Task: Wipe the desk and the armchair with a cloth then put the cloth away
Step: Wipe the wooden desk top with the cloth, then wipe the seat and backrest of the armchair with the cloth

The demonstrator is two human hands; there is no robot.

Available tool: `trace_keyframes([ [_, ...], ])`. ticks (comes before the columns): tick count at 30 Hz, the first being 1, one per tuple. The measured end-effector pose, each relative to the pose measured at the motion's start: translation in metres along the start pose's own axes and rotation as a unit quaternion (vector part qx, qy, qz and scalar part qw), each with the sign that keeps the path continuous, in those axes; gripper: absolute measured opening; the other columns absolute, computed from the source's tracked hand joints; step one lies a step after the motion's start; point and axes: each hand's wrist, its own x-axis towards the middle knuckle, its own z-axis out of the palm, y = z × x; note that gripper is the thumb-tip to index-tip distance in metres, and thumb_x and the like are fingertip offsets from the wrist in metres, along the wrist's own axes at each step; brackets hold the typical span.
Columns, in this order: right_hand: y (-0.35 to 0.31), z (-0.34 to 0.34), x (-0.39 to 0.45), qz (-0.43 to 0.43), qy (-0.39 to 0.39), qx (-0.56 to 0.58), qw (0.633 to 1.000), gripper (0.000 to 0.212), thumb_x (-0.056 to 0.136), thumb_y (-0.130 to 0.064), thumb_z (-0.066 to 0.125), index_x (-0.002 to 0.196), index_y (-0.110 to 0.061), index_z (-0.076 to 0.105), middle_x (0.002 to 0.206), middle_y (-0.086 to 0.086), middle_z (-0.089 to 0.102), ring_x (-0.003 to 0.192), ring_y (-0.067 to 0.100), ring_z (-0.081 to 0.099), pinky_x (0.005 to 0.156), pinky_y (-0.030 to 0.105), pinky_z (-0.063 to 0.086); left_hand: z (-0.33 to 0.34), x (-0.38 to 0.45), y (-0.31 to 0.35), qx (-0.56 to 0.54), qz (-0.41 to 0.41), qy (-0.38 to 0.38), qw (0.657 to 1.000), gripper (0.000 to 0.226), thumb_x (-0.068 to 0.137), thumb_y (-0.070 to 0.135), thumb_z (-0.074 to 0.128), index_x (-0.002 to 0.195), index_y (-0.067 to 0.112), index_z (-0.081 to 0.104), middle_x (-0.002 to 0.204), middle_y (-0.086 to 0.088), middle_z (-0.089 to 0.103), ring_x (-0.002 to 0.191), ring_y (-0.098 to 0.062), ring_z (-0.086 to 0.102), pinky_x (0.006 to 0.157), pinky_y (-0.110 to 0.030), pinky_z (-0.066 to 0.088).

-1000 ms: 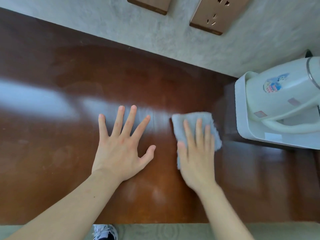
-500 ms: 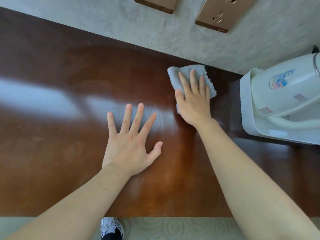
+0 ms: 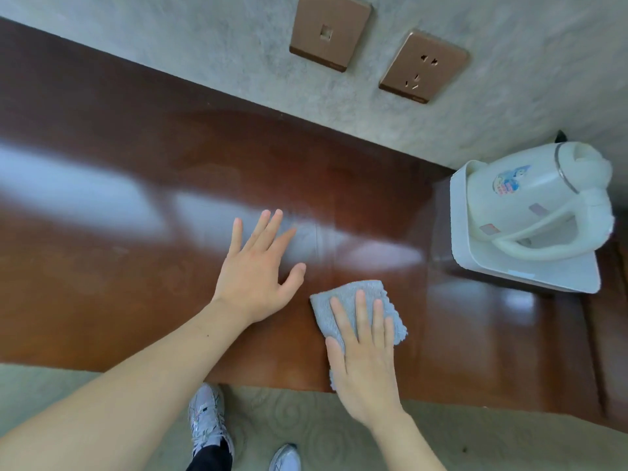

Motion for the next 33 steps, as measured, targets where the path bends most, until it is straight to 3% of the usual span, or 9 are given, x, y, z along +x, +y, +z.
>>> trace_keyframes([
  [9, -0.038, -0.030, 0.160, -0.032, 0.048, -0.028, 0.998, 0.056, 0.103, -0.044, 0.016, 0.156, -0.037, 0.000, 0.166, 0.003, -0.010, 0.150, 0.033, -0.014, 0.120, 0.053, -0.007, 0.010, -0.090, -0.033, 0.141, -0.076, 0.049, 0.986, 0.082, 0.091, 0.067, 0.033, 0.158, 0.019, 0.031, 0.167, -0.013, 0.021, 0.155, -0.034, 0.012, 0.124, -0.058, 0.008],
  [19, 0.011, 0.034, -0.031, -0.236, 0.057, -0.006, 0.970, 0.053, 0.104, -0.040, 0.021, 0.156, -0.042, 0.009, 0.166, -0.008, -0.002, 0.152, 0.020, -0.011, 0.122, 0.042, -0.008, 0.038, -0.120, 0.005, 0.122, -0.158, 0.035, 0.979, 0.089, 0.090, 0.072, 0.014, 0.162, 0.021, 0.009, 0.170, -0.007, 0.003, 0.157, -0.029, -0.004, 0.125, -0.049, -0.001],
  [22, 0.021, 0.028, -0.055, -0.234, 0.015, 0.145, 0.961, 0.047, 0.104, -0.038, 0.023, 0.151, -0.045, 0.025, 0.163, -0.018, 0.008, 0.150, 0.001, -0.007, 0.121, 0.026, -0.009, 0.038, -0.145, 0.025, 0.087, -0.160, 0.019, 0.983, 0.081, 0.096, 0.067, 0.020, 0.162, 0.021, 0.009, 0.170, -0.003, 0.001, 0.157, -0.023, -0.004, 0.127, -0.044, 0.000],
  [23, 0.020, 0.020, -0.059, -0.197, -0.016, 0.231, 0.953, 0.044, 0.104, -0.037, 0.027, 0.147, -0.045, 0.034, 0.159, -0.020, 0.022, 0.146, -0.009, 0.008, 0.121, 0.021, 0.002, 0.038, -0.157, 0.032, 0.073, -0.161, 0.016, 0.984, 0.078, 0.098, 0.065, 0.024, 0.162, 0.022, 0.010, 0.170, -0.003, 0.001, 0.157, -0.022, -0.004, 0.127, -0.043, 0.001],
  [25, 0.012, -0.003, -0.063, -0.066, -0.073, 0.413, 0.905, 0.032, 0.100, -0.036, 0.036, 0.120, -0.042, 0.061, 0.113, -0.018, 0.064, 0.093, -0.016, 0.058, 0.090, 0.023, 0.045, 0.035, -0.182, 0.047, 0.053, -0.162, 0.015, 0.985, 0.075, 0.100, 0.063, 0.029, 0.162, 0.024, 0.011, 0.170, -0.002, 0.002, 0.157, -0.021, -0.003, 0.127, -0.040, 0.002],
  [27, -0.001, -0.030, -0.067, 0.024, -0.091, 0.551, 0.829, 0.027, 0.090, -0.038, 0.042, 0.078, -0.029, 0.064, 0.054, -0.012, 0.050, 0.042, 0.006, 0.043, 0.055, 0.025, 0.039, 0.029, -0.212, 0.060, 0.051, -0.172, 0.019, 0.984, 0.077, 0.098, 0.065, 0.025, 0.162, 0.025, 0.010, 0.170, -0.001, 0.001, 0.157, -0.019, -0.004, 0.127, -0.038, 0.002],
  [29, -0.011, -0.047, -0.074, 0.064, -0.120, 0.651, 0.747, 0.029, 0.089, -0.036, 0.048, 0.075, -0.017, 0.063, 0.055, -0.005, 0.055, 0.052, 0.012, 0.051, 0.062, 0.028, 0.041, 0.019, -0.244, 0.071, 0.049, -0.189, 0.026, 0.980, 0.080, 0.094, 0.069, 0.014, 0.162, 0.026, 0.008, 0.170, 0.001, -0.001, 0.157, -0.017, -0.005, 0.127, -0.036, 0.002],
  [31, -0.027, -0.056, -0.085, 0.076, -0.180, 0.726, 0.659, 0.034, 0.097, -0.031, 0.051, 0.108, -0.005, 0.069, 0.099, 0.002, 0.074, 0.093, 0.018, 0.068, 0.088, 0.030, 0.048, 0.009, -0.281, 0.078, 0.037, -0.214, 0.042, 0.975, 0.083, 0.091, 0.071, 0.008, 0.162, 0.027, 0.008, 0.170, 0.002, -0.001, 0.157, -0.016, -0.005, 0.127, -0.035, 0.001],
  [33, -0.050, -0.062, -0.106, 0.079, -0.262, 0.752, 0.599, 0.038, 0.099, -0.033, 0.049, 0.121, -0.009, 0.068, 0.120, 0.007, 0.071, 0.111, 0.020, 0.066, 0.097, 0.033, 0.048, -0.001, -0.320, 0.082, 0.024, -0.246, 0.059, 0.967, 0.084, 0.090, 0.071, 0.008, 0.162, 0.027, 0.011, 0.170, 0.003, 0.001, 0.157, -0.015, -0.003, 0.127, -0.035, 0.002],
])
